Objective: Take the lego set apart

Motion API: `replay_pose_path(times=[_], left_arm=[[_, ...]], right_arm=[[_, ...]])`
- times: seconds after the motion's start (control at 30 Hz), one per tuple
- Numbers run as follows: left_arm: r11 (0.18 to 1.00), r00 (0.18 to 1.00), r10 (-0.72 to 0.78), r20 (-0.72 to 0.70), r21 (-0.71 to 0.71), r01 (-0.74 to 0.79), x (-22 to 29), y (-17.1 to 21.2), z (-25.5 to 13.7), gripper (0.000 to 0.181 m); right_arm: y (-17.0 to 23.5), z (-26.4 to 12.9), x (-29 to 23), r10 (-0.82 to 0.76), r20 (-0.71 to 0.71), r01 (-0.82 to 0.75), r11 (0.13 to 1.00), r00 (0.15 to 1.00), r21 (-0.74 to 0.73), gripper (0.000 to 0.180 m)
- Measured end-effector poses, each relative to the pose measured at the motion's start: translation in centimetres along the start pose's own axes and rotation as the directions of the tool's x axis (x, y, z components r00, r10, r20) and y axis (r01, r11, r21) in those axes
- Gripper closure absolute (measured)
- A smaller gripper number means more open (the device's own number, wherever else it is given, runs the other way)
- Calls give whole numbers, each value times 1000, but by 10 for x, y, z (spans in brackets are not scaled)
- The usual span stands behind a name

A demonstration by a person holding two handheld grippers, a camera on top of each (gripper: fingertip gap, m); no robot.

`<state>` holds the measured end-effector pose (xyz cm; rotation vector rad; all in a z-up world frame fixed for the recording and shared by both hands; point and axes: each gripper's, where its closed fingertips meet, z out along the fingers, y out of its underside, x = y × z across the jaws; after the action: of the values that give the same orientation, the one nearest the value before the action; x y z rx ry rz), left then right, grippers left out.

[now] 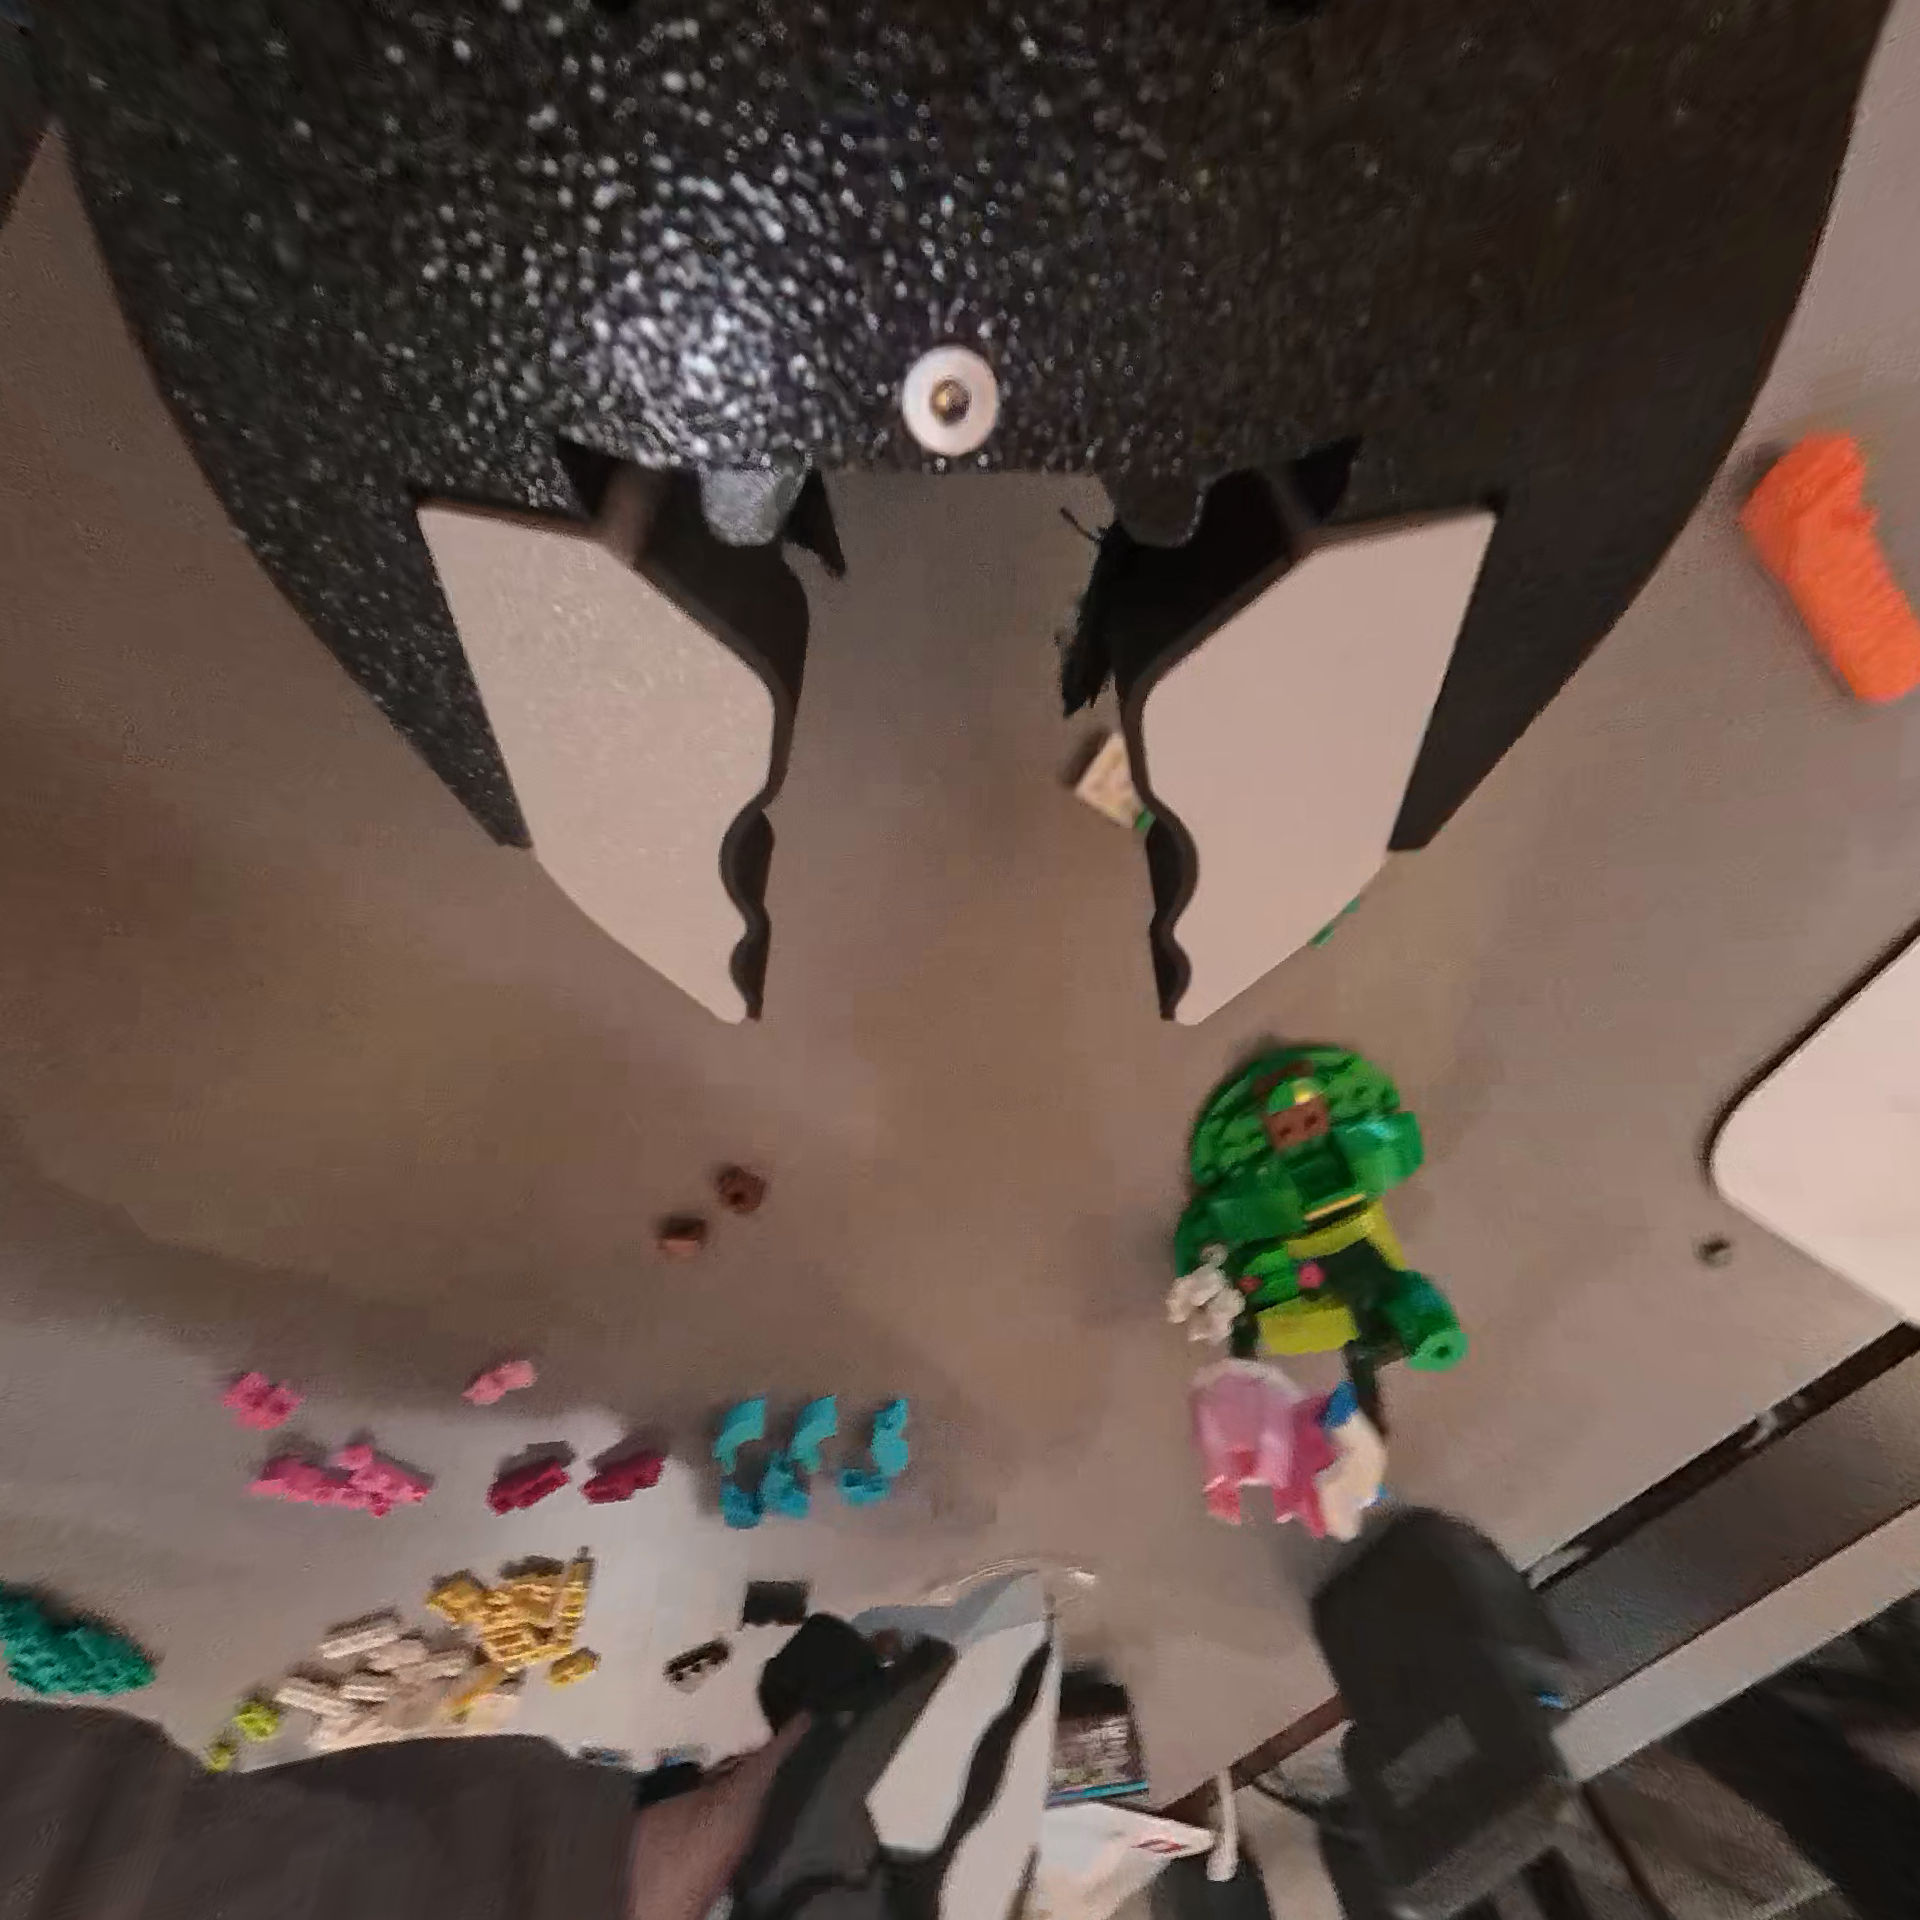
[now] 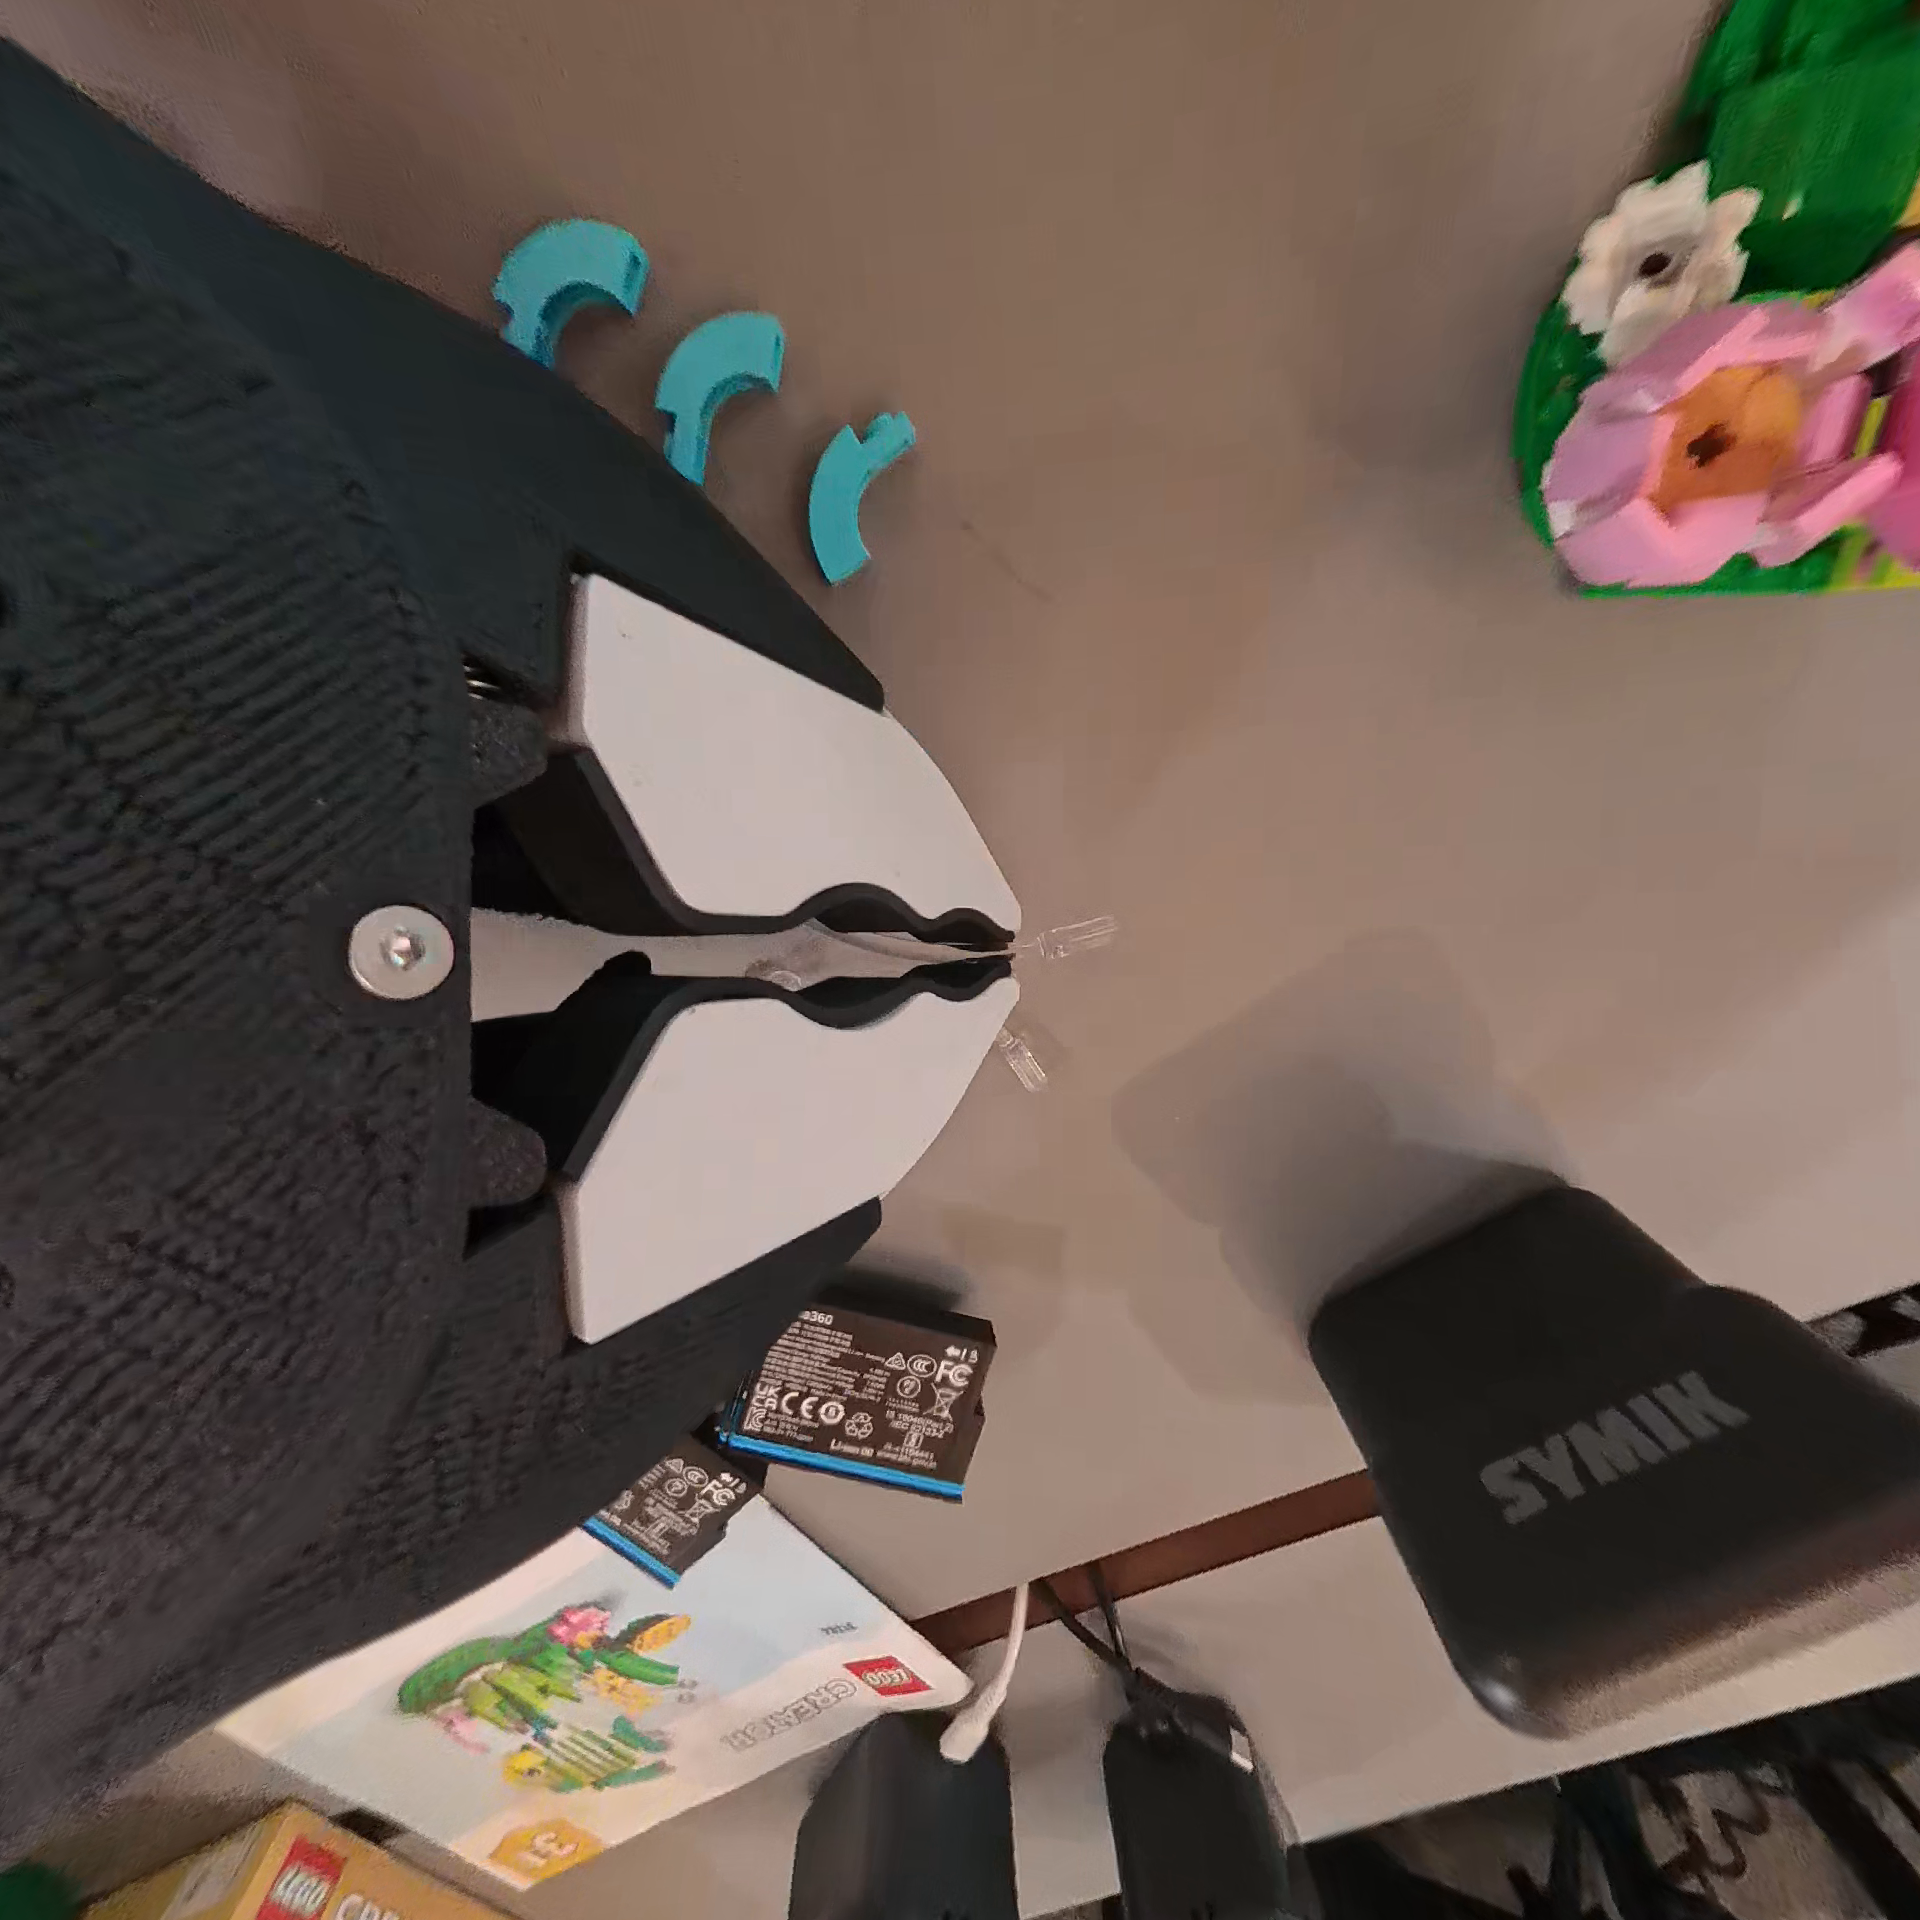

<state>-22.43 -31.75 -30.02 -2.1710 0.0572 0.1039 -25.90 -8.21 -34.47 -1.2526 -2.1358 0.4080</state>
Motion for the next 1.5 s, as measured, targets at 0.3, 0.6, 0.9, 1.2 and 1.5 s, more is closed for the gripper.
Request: replay_pose_path(times=[0.3, 0.6, 0.9, 1.2, 1.5], left_arm=[[974, 981, -118, 155, -173, 145, -45, 51, -3, 109], [936, 952, -193, 237, -246, 251, -64, 64, 23, 142], [991, 980, -79, -183, 96, 98, -4, 6, 17, 164], [828, 877, 32, -480, 504, 246, 52, -64, -39, 165], [912, 896, 403, -186, 164, -376, 63, -32, 1, 164]], right_arm=[[-8, -9, 4, -21, -44, 22, 1000, 999, 16, 135], [-61, -102, -54, -22, -25, 29, 941, 999, 336, 136], [-89, -106, -169, -229, 259, 92, 888, 938, 450, 139], [-125, -165, -178, 10, 611, -495, 597, 791, 631, 140], [-91, -152, -190, -360, 167, 215, 804, 918, 555, 150]])
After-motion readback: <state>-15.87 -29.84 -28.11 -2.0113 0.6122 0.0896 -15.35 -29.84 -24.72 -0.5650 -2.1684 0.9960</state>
